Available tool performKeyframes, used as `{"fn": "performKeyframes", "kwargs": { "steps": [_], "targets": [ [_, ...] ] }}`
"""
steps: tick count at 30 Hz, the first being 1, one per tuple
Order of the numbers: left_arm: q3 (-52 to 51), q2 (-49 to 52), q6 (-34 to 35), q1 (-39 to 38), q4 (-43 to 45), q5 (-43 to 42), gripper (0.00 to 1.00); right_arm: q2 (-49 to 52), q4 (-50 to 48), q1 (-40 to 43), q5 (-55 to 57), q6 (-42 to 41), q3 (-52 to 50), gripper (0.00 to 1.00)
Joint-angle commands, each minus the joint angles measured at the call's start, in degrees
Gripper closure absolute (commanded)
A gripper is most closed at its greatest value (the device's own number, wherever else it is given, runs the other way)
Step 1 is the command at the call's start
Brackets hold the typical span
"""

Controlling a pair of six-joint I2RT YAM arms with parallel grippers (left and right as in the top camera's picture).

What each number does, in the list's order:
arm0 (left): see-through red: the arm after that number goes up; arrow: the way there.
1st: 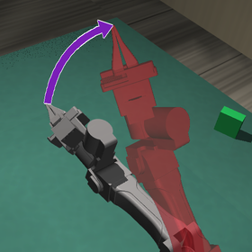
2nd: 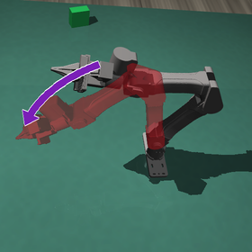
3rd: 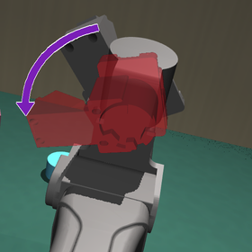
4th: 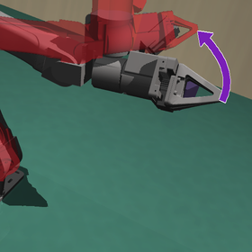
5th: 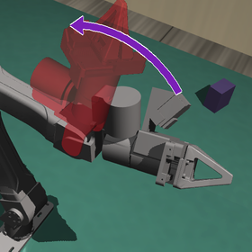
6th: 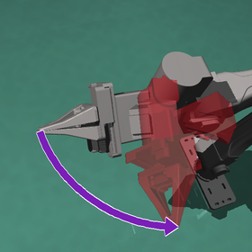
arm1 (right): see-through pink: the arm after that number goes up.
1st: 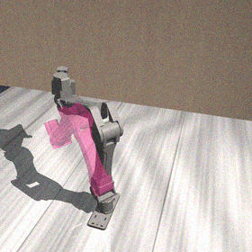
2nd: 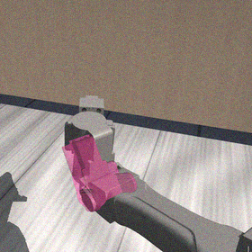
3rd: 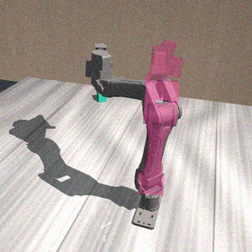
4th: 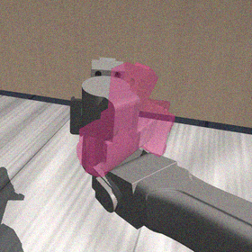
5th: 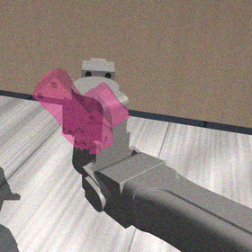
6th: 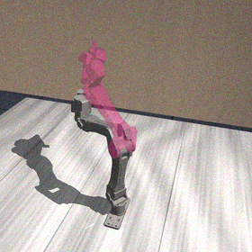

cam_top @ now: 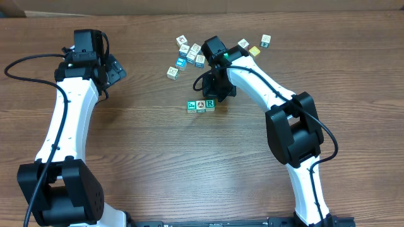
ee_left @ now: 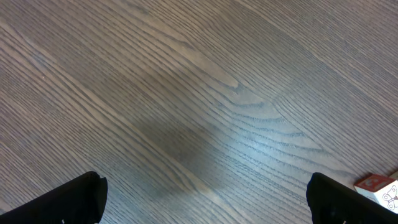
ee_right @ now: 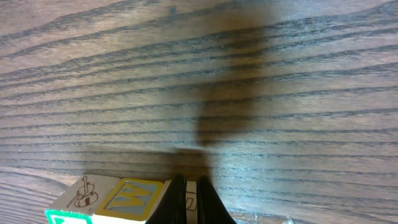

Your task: Form a horizontal line

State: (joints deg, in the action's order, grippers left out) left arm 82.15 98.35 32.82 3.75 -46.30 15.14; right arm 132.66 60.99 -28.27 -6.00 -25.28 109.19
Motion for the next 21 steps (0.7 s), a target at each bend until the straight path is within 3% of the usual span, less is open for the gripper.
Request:
{"fn": "performKeyframes", "kwargs": {
  "steps": [1, 21],
  "targets": [
    [0.35, -0.20, -0.04, -0.44, 0.04, -0.15, 0.01, 0.13, 0.07, -0.57, -0.59, 0.17, 1.03, 0.96],
    [0.35, -0.20, -0.04, -0.44, 0.02, -0.15, 0.00, 0.11, -0.17, -0.66, -0.57, 0.17, 1.03, 0.96]
  ]
}}
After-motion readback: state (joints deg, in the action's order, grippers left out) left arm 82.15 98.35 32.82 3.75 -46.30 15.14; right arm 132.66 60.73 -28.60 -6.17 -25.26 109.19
